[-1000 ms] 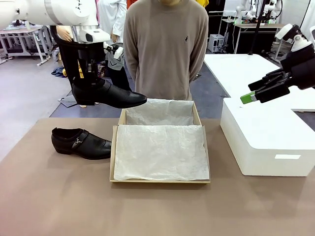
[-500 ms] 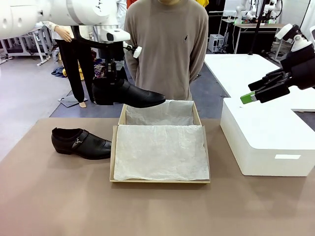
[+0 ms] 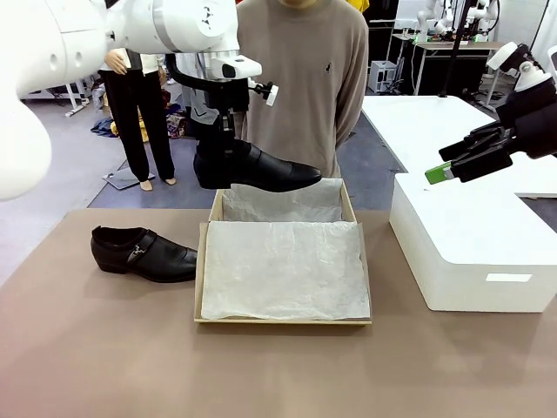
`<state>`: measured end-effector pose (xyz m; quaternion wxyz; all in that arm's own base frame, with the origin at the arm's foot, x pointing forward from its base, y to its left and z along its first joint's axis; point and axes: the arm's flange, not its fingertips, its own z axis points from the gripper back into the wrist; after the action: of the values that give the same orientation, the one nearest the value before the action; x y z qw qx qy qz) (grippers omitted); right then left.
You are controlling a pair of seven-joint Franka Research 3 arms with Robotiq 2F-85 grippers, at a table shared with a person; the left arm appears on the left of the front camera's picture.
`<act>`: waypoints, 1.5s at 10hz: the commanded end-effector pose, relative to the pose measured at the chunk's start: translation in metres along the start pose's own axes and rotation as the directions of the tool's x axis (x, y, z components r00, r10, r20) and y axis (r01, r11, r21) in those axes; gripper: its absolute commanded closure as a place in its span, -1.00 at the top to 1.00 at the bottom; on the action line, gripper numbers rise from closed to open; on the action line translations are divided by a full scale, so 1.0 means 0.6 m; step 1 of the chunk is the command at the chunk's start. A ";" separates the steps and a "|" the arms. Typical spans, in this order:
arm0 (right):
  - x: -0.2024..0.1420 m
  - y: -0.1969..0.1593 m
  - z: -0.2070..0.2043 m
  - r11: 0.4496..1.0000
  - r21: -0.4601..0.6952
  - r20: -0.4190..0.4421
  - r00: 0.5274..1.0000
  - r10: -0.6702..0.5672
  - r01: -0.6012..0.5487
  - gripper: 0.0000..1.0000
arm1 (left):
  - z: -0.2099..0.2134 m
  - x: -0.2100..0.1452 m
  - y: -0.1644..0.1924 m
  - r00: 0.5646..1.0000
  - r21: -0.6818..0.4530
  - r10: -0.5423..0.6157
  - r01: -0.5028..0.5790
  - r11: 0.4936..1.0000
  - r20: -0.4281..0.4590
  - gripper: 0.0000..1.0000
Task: Pack the shoes into the box.
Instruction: Place one shoe of the Shoes into the Shoes Box.
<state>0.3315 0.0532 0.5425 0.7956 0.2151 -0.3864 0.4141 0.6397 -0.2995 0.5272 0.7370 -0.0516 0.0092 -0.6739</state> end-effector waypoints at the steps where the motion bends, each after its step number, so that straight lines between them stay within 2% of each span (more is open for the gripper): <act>1: 0.001 -0.003 -0.003 1.000 0.010 0.014 1.000 0.014 -0.014 1.00 | 0.009 0.027 0.027 1.000 0.006 0.009 -0.009 1.000 -0.019 -1.00; 2: 0.001 -0.003 -0.003 1.000 0.010 0.014 1.000 0.014 -0.014 1.00 | -0.002 0.039 0.036 0.999 -0.021 -0.028 0.027 0.999 -0.021 -1.00; 9: 0.001 -0.003 -0.003 1.000 0.010 0.014 1.000 0.014 -0.014 1.00 | -0.049 0.067 0.059 0.999 -0.046 -0.042 0.041 0.998 -0.029 -1.00; 10: 0.001 -0.003 -0.003 1.000 0.010 0.014 1.000 0.014 -0.014 1.00 | -0.046 0.060 0.058 0.997 -0.055 -0.067 0.066 0.996 -0.034 -1.00; 11: 0.001 -0.003 -0.003 1.000 0.010 0.014 1.000 0.014 -0.014 1.00 | -0.079 0.055 0.032 0.999 -0.047 -0.032 0.031 0.998 -0.016 -1.00; 15: 0.001 -0.003 -0.003 1.000 0.010 0.014 1.000 0.014 -0.014 1.00 | -0.079 0.055 0.032 0.999 -0.047 -0.032 0.031 0.998 -0.016 -1.00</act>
<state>0.3314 0.0531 0.5425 0.7956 0.2150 -0.3863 0.4141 0.6594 -0.3335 0.4743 0.7223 -0.0659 0.0348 -0.6875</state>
